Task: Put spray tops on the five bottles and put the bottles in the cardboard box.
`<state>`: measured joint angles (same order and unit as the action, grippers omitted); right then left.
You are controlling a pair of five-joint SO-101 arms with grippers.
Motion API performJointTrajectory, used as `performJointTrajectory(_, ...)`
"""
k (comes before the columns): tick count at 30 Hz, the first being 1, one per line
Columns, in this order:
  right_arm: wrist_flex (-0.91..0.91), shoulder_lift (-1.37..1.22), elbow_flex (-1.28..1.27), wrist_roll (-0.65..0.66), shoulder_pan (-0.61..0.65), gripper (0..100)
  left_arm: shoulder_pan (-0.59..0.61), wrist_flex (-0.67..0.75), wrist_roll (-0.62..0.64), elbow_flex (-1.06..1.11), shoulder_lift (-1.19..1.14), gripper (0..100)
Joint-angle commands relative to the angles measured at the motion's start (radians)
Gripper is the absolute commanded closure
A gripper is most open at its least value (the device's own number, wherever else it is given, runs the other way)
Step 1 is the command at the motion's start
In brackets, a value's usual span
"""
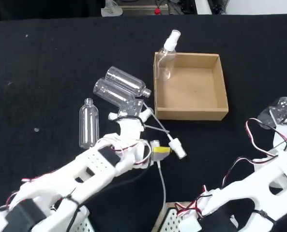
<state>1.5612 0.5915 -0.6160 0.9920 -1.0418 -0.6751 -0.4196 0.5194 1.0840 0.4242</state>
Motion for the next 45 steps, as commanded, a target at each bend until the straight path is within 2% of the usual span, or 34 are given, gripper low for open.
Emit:
performJointTrajectory(1, -0.028, 0.039, 0.002, 0.011, -0.02, 72.0, -0.018, 0.008, -0.002, -0.125, -0.118, 67)
performJointTrajectory(5, -0.028, 0.039, 0.002, 0.011, -0.021, 72.0, -0.061, -0.043, -0.002, -0.237, -0.244, 67)
performJointTrajectory(9, -0.028, 0.039, 0.007, 0.011, -0.021, 72.0, -0.004, -0.051, -0.002, -0.302, -0.316, 67)
performJointTrajectory(17, -0.028, 0.039, 0.007, 0.011, -0.017, 71.9, -0.004, -0.123, -0.011, -0.259, -0.336, 67)
performJointTrajectory(19, -0.028, 0.039, 0.007, 0.011, -0.014, 71.9, -0.004, -0.167, -0.017, -0.278, -0.336, 71)
performJointTrajectory(25, -0.028, 0.039, 0.002, 0.011, -0.018, 71.9, 0.004, -0.287, -0.206, -0.349, -0.336, 97)
performJointTrajectory(29, -0.028, 0.039, 0.002, 0.011, -0.02, 71.9, 0.045, -0.413, -0.279, -0.415, -0.333, 95)
performJointTrajectory(32, -0.029, 0.039, 0.002, 0.011, -0.02, 71.9, 0.085, -0.588, -0.348, -0.515, -0.267, 97)
performJointTrajectory(39, -0.029, 0.039, 0.002, 0.011, -0.02, 71.9, 0.242, -0.994, -0.6, -0.76, 0.078, 97)
performJointTrajectory(43, -0.029, 0.039, 0.002, 0.006, -0.018, 71.9, 0.486, -1.08, -0.812, -0.746, 0.229, 97)
performJointTrajectory(45, -0.029, 0.039, 0.002, 0.006, -0.012, 71.9, 0.67, -1.096, -0.832, -0.73, 0.249, 97)
